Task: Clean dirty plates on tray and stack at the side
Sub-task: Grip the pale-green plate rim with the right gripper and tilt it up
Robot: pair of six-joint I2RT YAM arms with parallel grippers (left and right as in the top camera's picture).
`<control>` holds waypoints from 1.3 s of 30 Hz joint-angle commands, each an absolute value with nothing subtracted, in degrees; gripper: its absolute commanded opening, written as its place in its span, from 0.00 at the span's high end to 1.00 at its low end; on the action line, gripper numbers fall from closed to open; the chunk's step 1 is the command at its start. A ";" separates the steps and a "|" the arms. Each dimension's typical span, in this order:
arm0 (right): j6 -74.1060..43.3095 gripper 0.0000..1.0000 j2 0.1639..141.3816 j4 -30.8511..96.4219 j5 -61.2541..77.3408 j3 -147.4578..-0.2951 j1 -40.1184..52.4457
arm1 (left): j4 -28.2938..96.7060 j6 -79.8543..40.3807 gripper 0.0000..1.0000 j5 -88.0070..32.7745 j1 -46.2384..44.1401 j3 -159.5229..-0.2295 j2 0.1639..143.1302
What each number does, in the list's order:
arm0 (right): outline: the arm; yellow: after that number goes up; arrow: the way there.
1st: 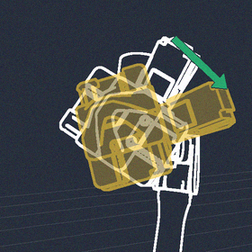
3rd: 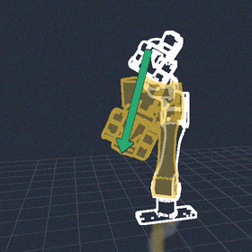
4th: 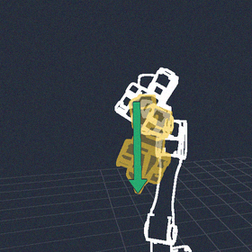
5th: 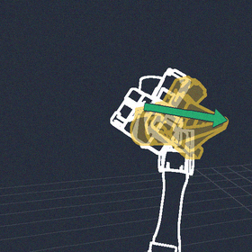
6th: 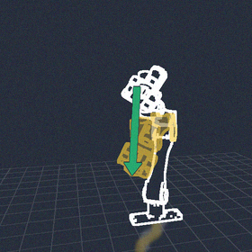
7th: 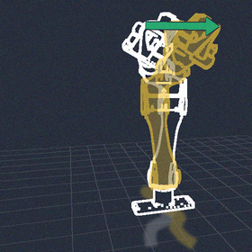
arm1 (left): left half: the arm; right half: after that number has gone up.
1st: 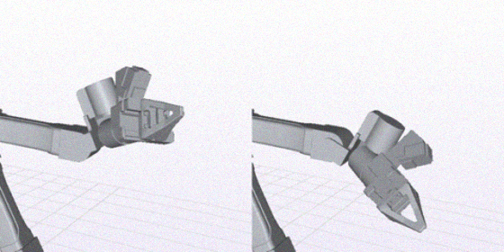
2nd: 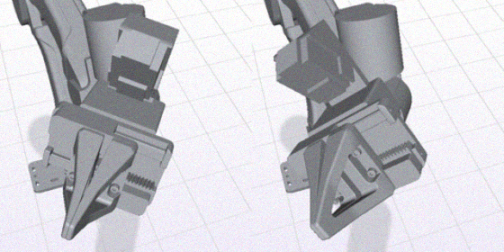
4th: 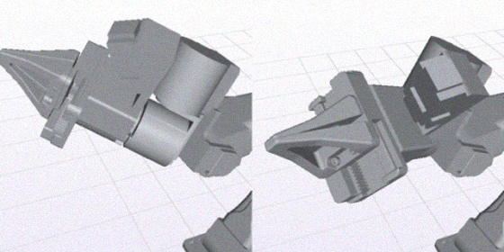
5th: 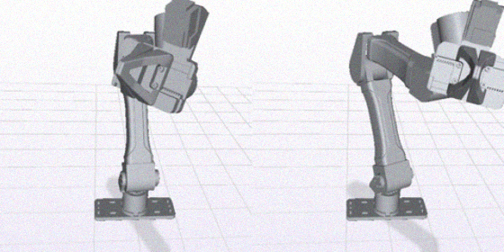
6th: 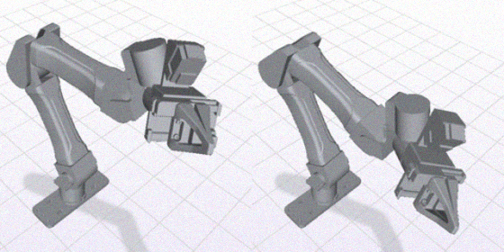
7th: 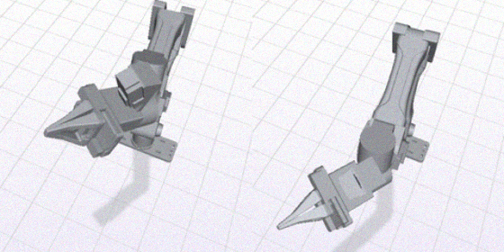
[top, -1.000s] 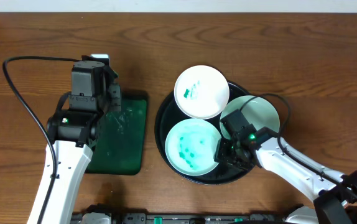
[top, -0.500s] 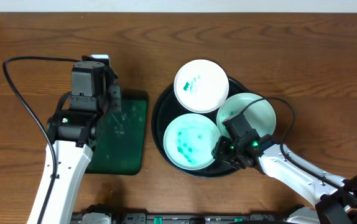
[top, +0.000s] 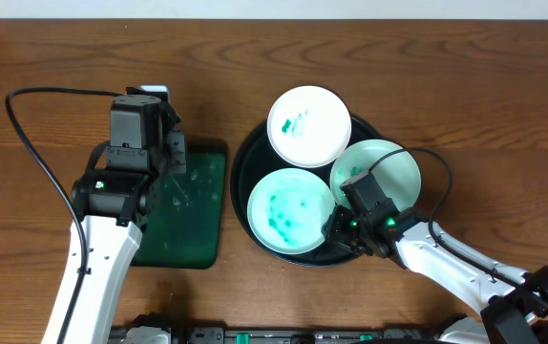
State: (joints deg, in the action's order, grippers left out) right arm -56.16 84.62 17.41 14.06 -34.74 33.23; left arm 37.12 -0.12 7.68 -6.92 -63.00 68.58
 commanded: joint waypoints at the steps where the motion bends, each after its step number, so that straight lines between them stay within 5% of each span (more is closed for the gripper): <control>1: -57.01 0.72 85.89 16.64 10.48 -34.11 33.43 | 37.10 0.40 0.93 8.40 -7.05 -62.67 68.60; 39: -50.57 0.54 86.28 21.76 7.97 -40.60 33.21 | 37.47 0.38 0.93 8.14 -7.05 -62.67 68.60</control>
